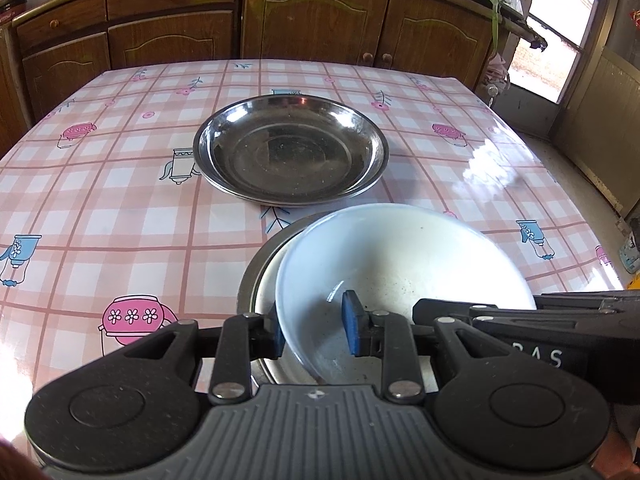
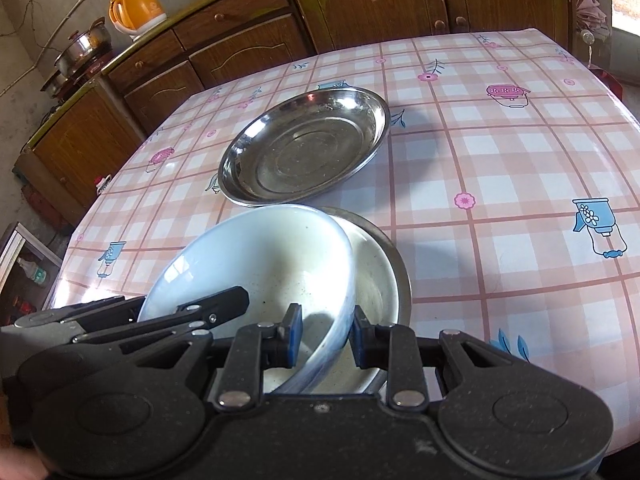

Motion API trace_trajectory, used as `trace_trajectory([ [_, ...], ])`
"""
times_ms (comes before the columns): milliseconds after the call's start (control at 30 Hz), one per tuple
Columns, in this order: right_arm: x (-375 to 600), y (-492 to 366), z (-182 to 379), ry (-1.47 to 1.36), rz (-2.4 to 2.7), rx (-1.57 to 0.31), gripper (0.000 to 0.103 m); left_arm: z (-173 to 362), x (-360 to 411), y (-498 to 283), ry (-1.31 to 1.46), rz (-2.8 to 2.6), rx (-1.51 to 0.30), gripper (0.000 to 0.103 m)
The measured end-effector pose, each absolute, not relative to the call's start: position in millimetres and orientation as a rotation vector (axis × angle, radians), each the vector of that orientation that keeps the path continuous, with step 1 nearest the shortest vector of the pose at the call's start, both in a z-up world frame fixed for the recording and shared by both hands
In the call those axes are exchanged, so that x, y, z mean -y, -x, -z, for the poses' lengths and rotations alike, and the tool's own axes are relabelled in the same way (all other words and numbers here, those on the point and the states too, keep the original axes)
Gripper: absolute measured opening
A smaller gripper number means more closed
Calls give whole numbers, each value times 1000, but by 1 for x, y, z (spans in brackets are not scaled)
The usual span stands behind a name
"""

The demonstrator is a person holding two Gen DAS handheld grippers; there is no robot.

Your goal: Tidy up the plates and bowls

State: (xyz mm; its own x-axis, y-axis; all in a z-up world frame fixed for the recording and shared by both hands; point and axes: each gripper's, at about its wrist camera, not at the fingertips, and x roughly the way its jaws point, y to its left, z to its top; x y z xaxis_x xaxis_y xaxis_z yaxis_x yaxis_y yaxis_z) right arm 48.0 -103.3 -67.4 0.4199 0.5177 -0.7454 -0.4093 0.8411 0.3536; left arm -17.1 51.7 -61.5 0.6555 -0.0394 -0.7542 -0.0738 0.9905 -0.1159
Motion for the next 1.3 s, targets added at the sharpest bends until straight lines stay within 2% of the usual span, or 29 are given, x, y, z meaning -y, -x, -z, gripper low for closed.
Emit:
trace_trajectory([
  [633, 99, -52, 67, -76, -583, -1009, 34, 68, -54, 17, 141, 7, -836, 37],
  [1033, 107, -54, 54, -106, -574, -1030, 34, 69, -53, 18, 122, 10, -832, 36],
  [1167, 110, -52, 46, -86, -567, -978, 43, 69, -49, 18, 89, 0, -831, 33],
  [1300, 114, -50, 39, -76, -583, -940, 44, 70, -50, 17, 84, -3, -832, 33],
])
